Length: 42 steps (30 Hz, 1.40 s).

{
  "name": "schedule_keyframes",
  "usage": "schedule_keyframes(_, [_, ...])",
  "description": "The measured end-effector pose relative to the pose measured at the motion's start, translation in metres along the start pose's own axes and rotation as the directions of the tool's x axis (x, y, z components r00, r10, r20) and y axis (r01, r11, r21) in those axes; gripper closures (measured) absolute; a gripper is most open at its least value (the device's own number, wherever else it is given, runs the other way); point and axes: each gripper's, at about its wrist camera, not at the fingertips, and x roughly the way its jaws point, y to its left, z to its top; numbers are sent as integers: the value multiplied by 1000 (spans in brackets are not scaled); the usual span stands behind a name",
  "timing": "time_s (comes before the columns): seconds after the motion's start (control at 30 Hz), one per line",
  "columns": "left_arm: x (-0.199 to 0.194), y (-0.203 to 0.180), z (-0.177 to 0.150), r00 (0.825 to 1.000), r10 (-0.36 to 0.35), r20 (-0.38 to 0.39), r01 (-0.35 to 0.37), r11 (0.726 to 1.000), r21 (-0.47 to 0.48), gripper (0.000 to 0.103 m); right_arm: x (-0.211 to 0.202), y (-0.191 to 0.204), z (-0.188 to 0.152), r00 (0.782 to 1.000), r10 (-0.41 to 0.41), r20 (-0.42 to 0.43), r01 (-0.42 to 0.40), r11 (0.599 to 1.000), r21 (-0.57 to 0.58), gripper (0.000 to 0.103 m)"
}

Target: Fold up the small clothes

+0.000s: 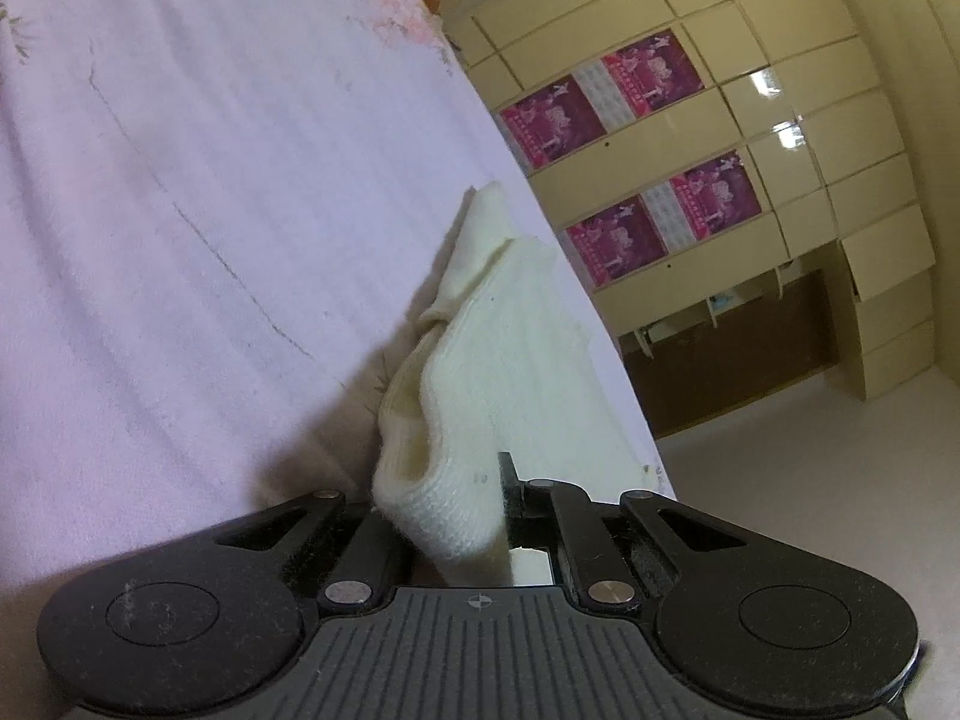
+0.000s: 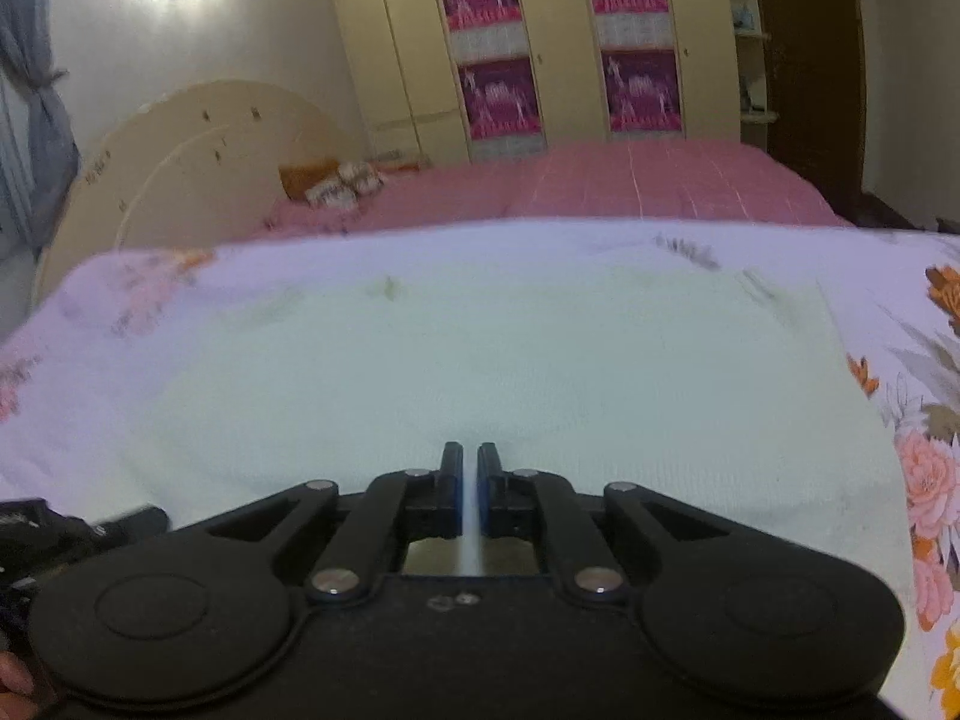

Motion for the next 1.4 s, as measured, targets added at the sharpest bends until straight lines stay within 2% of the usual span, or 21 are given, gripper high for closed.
schedule_keyframes(0.03, [-5, 4, 1, 1000, -7, -3, 7, 1000, -13, 96, 10, -2, -4, 999, -3, -45, 3, 1000, 5, 97])
schedule_keyframes(0.13, [-10, -6, 4, 1000, 7, 2, -7, 999, 34, 96, 9, -6, -2, 999, 11, -32, -10, 1000, 30, 98])
schedule_keyframes(0.27, [-26, -48, 9, 1000, -13, 12, 10, 974, 228, 96, 1, -17, -1, 999, 30, -12, -28, 995, 92, 98])
schedule_keyframes(0.37, [-27, -97, 7, 1000, 0, -24, 10, 908, 418, 96, -15, -39, -1, 999, 9, 41, -16, 984, 177, 92])
schedule_keyframes(0.4, [-22, -115, 4, 999, 4, -40, 16, 877, 479, 96, -23, -50, 0, 998, 0, 59, -13, 976, 218, 90])
schedule_keyframes(0.5, [-10, -158, -8, 995, -5, -103, 66, 801, 595, 96, -42, -79, 0, 996, -20, 89, -9, 949, 316, 87])
schedule_keyframes(0.63, [10, -207, -35, 980, 3, -200, 140, 707, 694, 96, -77, -117, -6, 990, -40, 133, -21, 905, 425, 86])
schedule_keyframes(0.67, [19, -219, -45, 972, 13, -233, 162, 680, 715, 96, -85, -125, -9, 989, -46, 143, -22, 896, 444, 86])
schedule_keyframes(0.7, [30, -227, -55, 963, 24, -269, 185, 666, 722, 96, -94, -133, -11, 987, -55, 151, -22, 886, 463, 85])
schedule_keyframes(0.77, [47, -236, -74, 936, 45, -350, 232, 668, 707, 96, -107, -148, -18, 986, -60, 156, -26, 865, 501, 83])
schedule_keyframes(0.8, [63, -239, -87, 906, 71, -417, 263, 678, 687, 96, -113, -156, -22, 986, -58, 157, -32, 856, 517, 82])
schedule_keyframes(0.83, [58, -236, -105, 885, 91, -457, 279, 683, 675, 93, -116, -164, -23, 986, -56, 155, -36, 846, 532, 80])
schedule_keyframes(0.87, [57, -236, -119, 869, 112, -483, 286, 682, 673, 84, -119, -171, -27, 987, -54, 148, -37, 835, 549, 78])
schedule_keyframes(0.9, [51, -235, -128, 862, 114, -493, 293, 682, 670, 55, -121, -178, -29, 989, -49, 141, -39, 825, 564, 76])
schedule_keyframes(0.93, [42, -232, -128, 859, 76, -506, 317, 697, 643, 36, -123, -185, -33, 990, -39, 137, -49, 812, 582, 72])
schedule_keyframes(1.0, [16, -228, -118, 867, -30, -497, 357, 732, 580, 36, -130, -195, -38, 989, -22, 146, -71, 793, 605, 68])
schedule_keyframes(1.03, [6, -224, -110, 873, -56, -484, 357, 749, 558, 36, -134, -198, -41, 988, -17, 155, -82, 788, 610, 66])
schedule_keyframes(1.13, [-7, -205, -65, 934, -87, -347, 276, 793, 543, 36, -135, -203, -43, 984, 13, 175, -121, 774, 621, 63])
schedule_keyframes(1.2, [-2, -189, -36, 961, -39, -274, 187, 821, 539, 36, -133, -203, -40, 982, 51, 184, -156, 770, 619, 63])
schedule_keyframes(1.27, [13, -179, -15, 967, 16, -254, 126, 836, 533, 36, -123, -195, -34, 979, 93, 182, -185, 780, 598, 63])
schedule_keyframes(1.4, [38, -166, -20, 958, 125, -258, 48, 819, 572, 36, -96, -177, -23, 982, 130, 140, -186, 818, 545, 63])
